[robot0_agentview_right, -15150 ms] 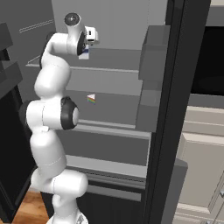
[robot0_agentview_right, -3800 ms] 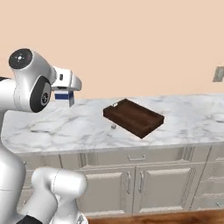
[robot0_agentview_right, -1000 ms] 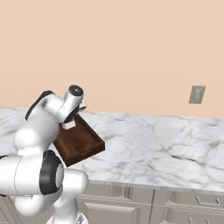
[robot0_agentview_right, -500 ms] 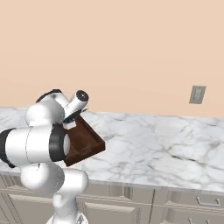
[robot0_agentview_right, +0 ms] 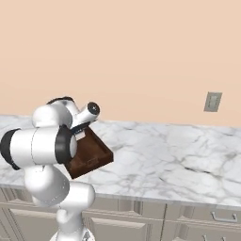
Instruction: Take out the milk from the fridge and place it on the tray on the counter. Then take the sugar cube near the tray and place it in the tray.
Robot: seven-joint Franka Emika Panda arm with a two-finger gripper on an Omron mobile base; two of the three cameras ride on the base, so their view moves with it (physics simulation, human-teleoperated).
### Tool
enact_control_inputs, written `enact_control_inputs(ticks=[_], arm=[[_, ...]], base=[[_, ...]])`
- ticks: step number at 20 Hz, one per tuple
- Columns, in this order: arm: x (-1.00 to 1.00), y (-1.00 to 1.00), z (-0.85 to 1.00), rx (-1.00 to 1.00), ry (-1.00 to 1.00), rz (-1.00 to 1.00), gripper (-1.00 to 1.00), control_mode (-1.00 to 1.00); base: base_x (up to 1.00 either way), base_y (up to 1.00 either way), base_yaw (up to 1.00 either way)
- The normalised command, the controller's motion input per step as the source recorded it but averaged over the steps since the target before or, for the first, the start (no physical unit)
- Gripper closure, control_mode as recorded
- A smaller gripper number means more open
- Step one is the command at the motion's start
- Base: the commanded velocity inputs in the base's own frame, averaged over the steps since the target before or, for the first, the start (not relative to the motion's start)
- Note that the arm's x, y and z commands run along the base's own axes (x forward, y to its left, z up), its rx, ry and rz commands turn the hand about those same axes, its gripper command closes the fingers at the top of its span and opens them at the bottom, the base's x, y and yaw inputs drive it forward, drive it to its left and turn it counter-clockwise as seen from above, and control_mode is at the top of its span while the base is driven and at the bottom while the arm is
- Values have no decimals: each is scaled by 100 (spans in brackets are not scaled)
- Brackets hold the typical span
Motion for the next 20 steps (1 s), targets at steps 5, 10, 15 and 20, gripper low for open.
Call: enact_control_inputs(ticks=[5,10,15,20], arm=[[4,0,-25,6,-1,0,100,-100],[16,-1,-31,9,-2,0,100,-100],[12,-7,-29,5,-1,0,100,-100],[-2,-11,-23,0,-7,0,100,-100]], base=[[0,0,0],[0,0,0],[0,0,0],[0,0,0]])
